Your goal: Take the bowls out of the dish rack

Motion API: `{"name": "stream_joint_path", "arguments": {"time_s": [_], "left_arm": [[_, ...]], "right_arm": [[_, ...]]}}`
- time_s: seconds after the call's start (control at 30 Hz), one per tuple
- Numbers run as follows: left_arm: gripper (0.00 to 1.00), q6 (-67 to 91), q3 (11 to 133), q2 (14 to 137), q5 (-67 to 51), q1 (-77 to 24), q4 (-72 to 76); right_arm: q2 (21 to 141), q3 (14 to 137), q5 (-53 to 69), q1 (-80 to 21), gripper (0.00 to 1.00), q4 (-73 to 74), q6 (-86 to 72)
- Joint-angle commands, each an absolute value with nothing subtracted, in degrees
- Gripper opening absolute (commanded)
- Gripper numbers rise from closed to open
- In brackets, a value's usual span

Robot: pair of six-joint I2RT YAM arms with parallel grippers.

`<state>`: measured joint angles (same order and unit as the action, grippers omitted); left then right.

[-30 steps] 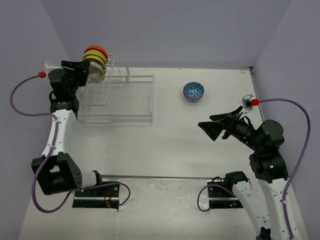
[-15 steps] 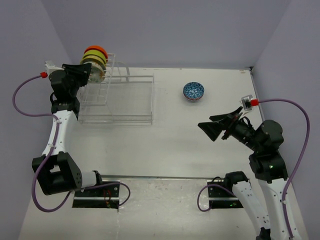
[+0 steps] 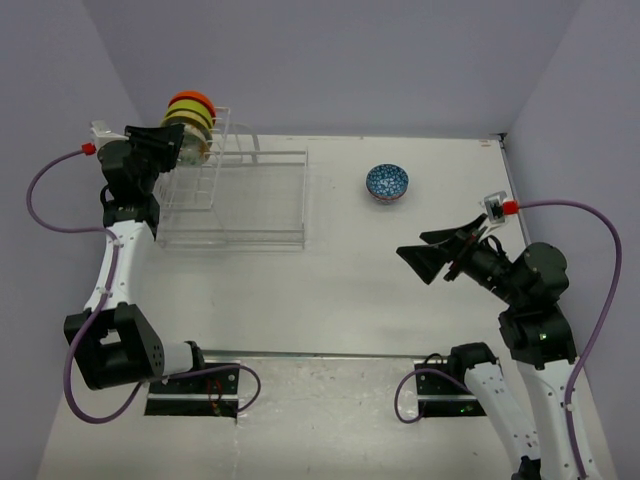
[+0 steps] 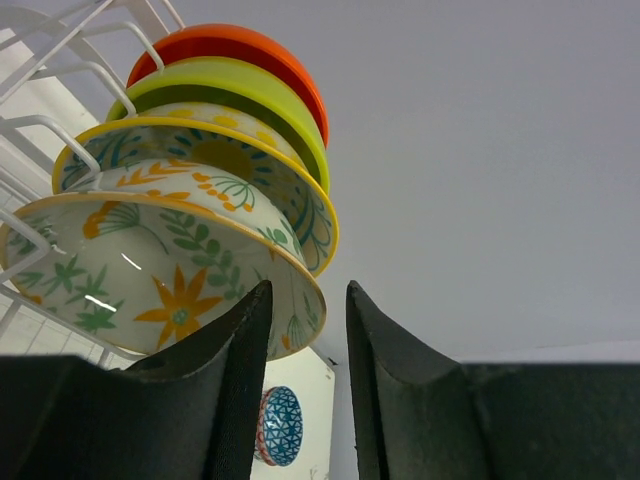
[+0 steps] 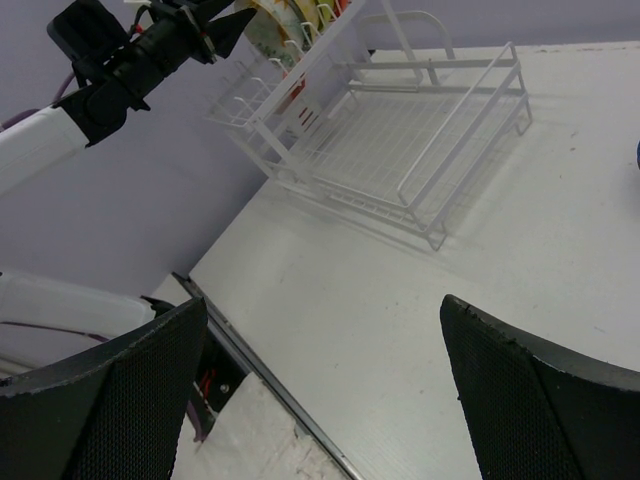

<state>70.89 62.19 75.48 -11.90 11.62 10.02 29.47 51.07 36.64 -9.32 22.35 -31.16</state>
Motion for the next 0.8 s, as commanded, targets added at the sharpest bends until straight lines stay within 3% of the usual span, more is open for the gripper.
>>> {"name": "stream_joint_path", "arguments": {"time_s": [0.0,0.47,0.67,0.77], "left_arm": [[0.38,70.4,62.58,76.02,-12.4,12.13,11.51],[0.34,67.85,67.15,78.66,-8.61,12.04,6.33],[0.27,67.76,67.67,79.72,-8.61,12.04,6.42],[0.18,67.68,67.59,79.54,-8.88,12.04,6.42]], "right_arm": [[29.18,50.63,35.68,-9.14,0.99,21.97,-30.15],[29.44,50.36,35.51,-9.14,0.99,21.97,-30.15],[29.44,50.1,35.42,-9.14,0.99,21.97,-30.06],[29.27,49.83,35.42,-9.14,0.99,21.89,-30.15]]}}
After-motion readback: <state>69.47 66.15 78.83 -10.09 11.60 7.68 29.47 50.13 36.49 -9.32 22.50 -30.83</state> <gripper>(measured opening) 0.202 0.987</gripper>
